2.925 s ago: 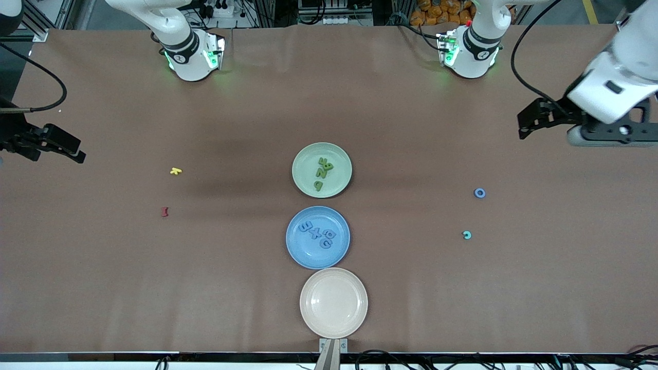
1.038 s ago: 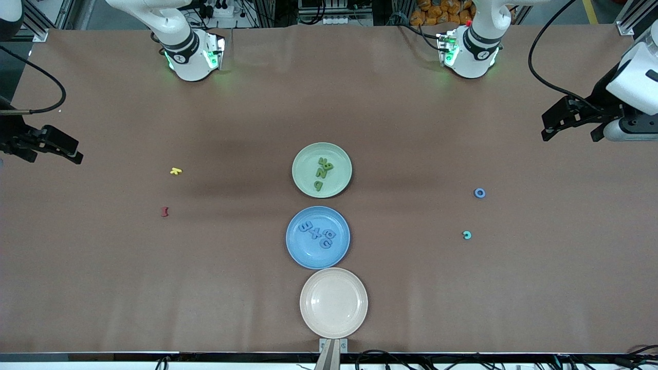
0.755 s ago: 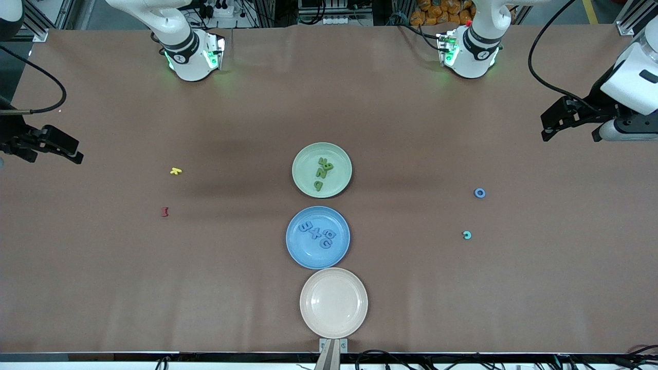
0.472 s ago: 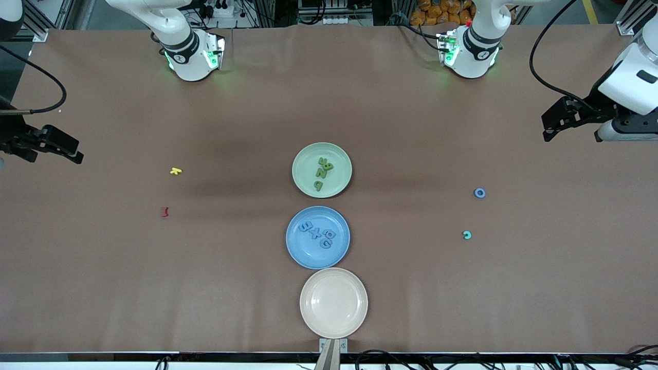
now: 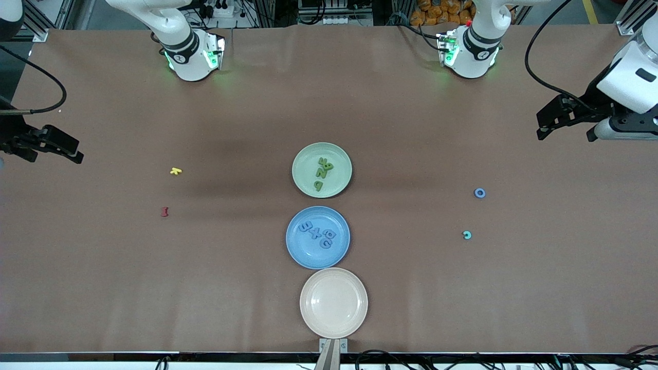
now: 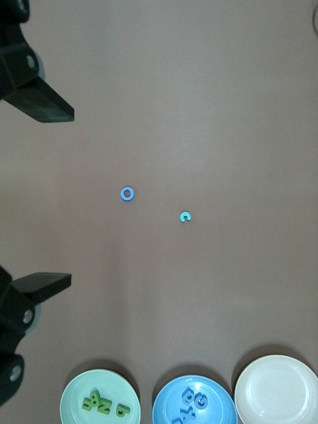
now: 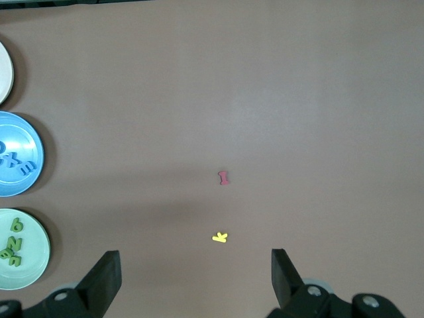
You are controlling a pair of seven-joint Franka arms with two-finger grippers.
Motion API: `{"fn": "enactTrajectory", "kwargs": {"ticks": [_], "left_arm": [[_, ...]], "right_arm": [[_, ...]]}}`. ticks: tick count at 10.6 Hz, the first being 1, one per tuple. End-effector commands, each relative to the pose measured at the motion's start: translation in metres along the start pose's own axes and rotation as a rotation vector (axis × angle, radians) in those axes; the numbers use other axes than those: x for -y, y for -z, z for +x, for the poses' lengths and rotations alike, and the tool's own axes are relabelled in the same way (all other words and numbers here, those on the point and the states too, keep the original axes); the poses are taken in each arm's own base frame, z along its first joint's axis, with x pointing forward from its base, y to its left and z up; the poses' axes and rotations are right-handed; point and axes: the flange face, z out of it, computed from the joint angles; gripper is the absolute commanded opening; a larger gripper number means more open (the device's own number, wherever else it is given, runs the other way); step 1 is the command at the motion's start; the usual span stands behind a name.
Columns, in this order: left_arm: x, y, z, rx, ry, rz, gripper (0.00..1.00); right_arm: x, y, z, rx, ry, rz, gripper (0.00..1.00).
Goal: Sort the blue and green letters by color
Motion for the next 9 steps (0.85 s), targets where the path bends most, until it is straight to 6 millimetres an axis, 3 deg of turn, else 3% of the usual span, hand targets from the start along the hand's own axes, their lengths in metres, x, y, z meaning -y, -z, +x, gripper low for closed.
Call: {"fn": "enactTrajectory", "kwargs": {"ticks": [1, 9], "left_arm": [[0.0021, 0.0068, -0.0051, -0.001, -0.009, -0.022, 1.00], [0.0053, 0.0044, -0.0117, 0.049, -0.011, 0.000, 1.00]], "right_arm": [[-0.0013, -0.0002, 0.0000, 0.004, 0.003, -0.019, 1.00], [-0.0039, 0.0040, -0.0005, 0.000, -0.005, -0.019, 1.00]]}}
